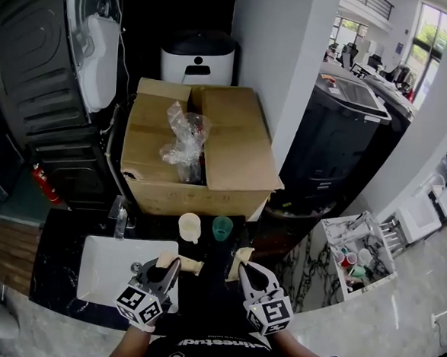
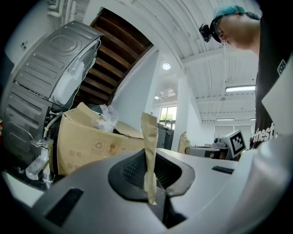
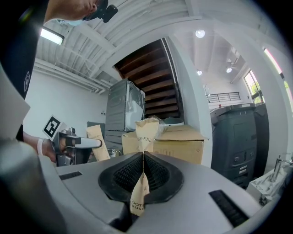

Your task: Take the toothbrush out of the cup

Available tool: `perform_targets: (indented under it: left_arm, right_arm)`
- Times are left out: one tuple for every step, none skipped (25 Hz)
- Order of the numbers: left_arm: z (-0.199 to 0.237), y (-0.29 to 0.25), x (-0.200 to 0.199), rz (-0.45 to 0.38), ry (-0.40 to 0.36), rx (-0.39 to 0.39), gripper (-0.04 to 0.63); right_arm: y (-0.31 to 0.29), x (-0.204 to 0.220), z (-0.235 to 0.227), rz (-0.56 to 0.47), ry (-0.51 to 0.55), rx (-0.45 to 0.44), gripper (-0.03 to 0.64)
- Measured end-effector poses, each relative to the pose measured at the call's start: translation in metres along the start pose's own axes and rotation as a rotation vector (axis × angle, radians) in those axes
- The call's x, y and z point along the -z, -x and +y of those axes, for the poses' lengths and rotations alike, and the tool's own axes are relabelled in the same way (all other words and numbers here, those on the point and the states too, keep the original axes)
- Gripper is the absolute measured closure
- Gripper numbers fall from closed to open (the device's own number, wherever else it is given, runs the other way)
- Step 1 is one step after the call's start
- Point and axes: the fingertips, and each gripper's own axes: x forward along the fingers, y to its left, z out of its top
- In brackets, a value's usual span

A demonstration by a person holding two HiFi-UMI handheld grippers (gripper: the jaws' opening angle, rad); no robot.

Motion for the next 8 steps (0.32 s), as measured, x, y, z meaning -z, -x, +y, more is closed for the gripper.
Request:
perform_targets:
  left_arm:
    - [-0.0002,-0.0005,-0.0007,0.000,0.003,-0.002,0.558]
    - [-0.0005,-0.0008,-0.0009,0.000,0.005,-0.004,0.558]
    - [-0.0008,-0.0010,-0.0008,0.001,0.003,-0.002,0.559]
    - [-0.0011,-0.0012,-0.0006,0.001,0.000,0.000,0.559]
    - [-0.0011,-0.0012,-0.0006,0.001,-0.001,0.001,0.559]
    - [-0.0009,-0.0013,-0.0008,-0.001,-0.001,0.001,0.558]
    - [-0.0007,-0.0014,-0.0011,-0.002,0.000,-0.001,0.560]
    - [-0.0004,-0.0016,-0.0015,-0.003,0.001,-0.002,0.559]
  right_arm:
    - [0.0001,-0.0013,-0.0011,-0.006,0.001,0.003,0.577]
    - [0.0006,-0.0021,-0.0022,-0.010,0.002,0.006,0.577]
    - [0.0012,-0.0023,-0.0031,-0.010,0.002,0.009,0.577]
    - [0.0017,-0.0022,-0.0037,-0.008,0.001,0.011,0.577]
    - [0.0022,-0.0018,-0.0039,-0.004,-0.002,0.013,0.577]
    - [0.0026,-0.0013,-0.0039,0.002,-0.006,0.013,0.577]
    - [0.0029,-0.0009,-0.0040,0.008,-0.009,0.013,0.577]
    - [0.0031,-0.0007,-0.0040,0.012,-0.012,0.014,0.577]
